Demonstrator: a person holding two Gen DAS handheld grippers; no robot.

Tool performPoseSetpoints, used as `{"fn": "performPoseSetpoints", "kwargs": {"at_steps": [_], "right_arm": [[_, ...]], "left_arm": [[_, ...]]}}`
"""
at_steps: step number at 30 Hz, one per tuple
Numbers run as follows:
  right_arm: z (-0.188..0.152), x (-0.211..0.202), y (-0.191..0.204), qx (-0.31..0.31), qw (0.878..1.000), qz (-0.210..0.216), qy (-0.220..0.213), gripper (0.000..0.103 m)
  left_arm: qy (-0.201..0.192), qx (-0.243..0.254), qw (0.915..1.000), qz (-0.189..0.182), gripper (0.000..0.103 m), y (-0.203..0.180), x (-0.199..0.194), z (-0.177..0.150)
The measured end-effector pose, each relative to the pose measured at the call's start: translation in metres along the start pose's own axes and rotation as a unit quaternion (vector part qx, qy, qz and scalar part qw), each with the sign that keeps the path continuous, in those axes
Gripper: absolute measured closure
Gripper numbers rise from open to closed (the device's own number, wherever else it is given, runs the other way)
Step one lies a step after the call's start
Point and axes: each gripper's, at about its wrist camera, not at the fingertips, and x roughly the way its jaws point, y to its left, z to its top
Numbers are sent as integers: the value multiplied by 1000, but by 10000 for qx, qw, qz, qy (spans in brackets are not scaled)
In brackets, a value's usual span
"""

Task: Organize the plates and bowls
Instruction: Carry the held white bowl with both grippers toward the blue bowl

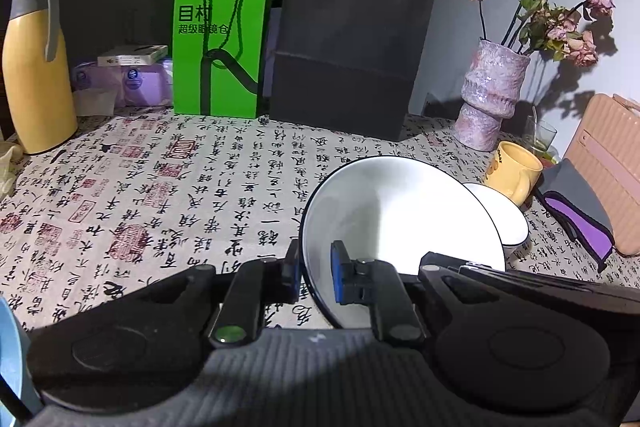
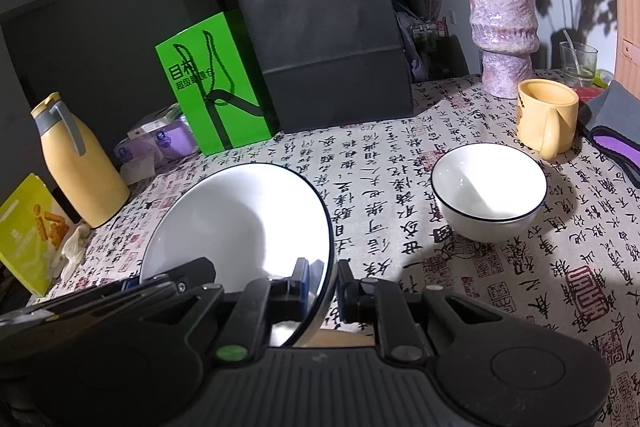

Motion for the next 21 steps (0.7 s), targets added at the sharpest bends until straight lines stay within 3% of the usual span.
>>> {"fn": "performPoseSetpoints", "kwargs": {"at_steps": [21], "right_arm": [[-10, -15, 42, -219, 9996, 154, -31, 89]], "left_arm": [[-157, -183, 9996, 142, 89, 35, -34, -5]]}}
